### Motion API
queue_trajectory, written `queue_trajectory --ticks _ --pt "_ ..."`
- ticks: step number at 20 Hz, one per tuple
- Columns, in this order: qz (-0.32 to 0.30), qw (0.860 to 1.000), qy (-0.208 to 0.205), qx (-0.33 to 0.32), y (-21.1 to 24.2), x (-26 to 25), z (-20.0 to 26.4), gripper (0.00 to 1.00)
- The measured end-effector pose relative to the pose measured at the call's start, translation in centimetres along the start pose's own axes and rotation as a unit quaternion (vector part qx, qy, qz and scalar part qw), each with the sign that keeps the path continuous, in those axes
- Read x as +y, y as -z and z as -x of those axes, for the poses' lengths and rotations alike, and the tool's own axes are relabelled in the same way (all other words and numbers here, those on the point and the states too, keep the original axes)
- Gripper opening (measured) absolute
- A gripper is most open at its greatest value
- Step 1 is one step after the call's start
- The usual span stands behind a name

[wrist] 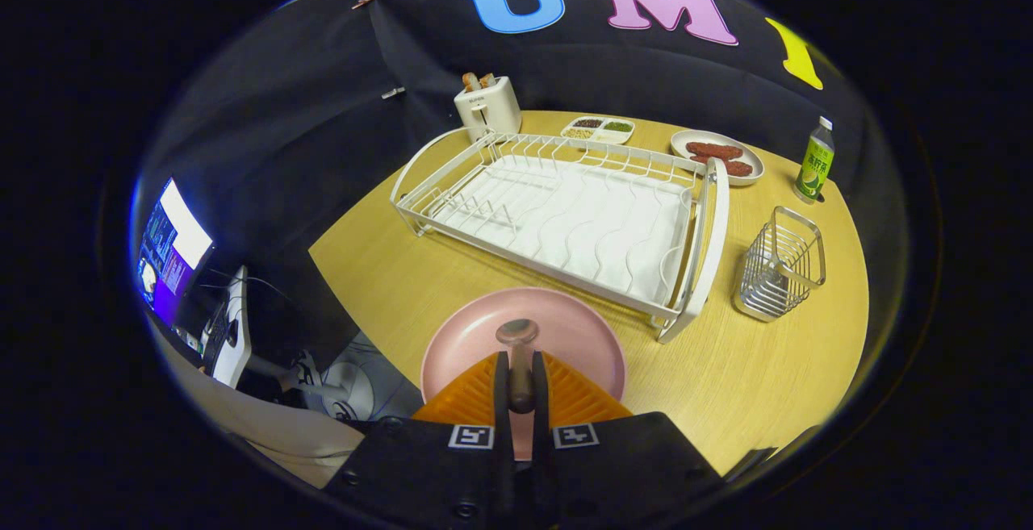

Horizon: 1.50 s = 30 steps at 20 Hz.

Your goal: Take the plate from the dish rack, then take the spoon from the basket and place it into the plate.

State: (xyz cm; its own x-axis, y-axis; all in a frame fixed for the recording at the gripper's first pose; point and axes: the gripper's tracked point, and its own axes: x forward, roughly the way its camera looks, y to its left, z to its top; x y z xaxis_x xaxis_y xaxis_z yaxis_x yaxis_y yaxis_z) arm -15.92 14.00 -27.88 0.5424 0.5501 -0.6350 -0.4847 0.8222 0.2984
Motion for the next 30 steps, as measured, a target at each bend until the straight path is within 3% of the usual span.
queue_trajectory --ticks 5,9,12,13,14,15,16,20,25,30 --pt "0.003 0.999 0.005 0.049 3.5 -0.1 -1.5 0.14" --pt "-0.002 0.998 0.009 0.062 4.4 -0.5 -1.8 0.22" --pt "-0.005 0.998 0.004 0.061 4.2 -0.3 -1.8 0.39" --pt "-0.007 0.998 0.001 0.063 4.2 -0.2 -1.8 0.51" --pt "-0.009 0.998 -0.001 0.063 4.1 -0.1 -1.7 0.55" --pt "-0.009 0.998 -0.001 0.061 3.9 0.0 -1.5 0.69" --pt "-0.010 0.998 -0.002 0.059 3.6 0.1 -1.4 0.74" --pt "-0.017 0.999 -0.002 0.028 0.6 0.2 0.0 0.90" --pt "0.006 0.998 0.036 -0.056 -7.1 -1.8 3.1 0.92" --pt "0.028 0.987 0.071 -0.140 -15.3 -3.8 8.1 0.95"
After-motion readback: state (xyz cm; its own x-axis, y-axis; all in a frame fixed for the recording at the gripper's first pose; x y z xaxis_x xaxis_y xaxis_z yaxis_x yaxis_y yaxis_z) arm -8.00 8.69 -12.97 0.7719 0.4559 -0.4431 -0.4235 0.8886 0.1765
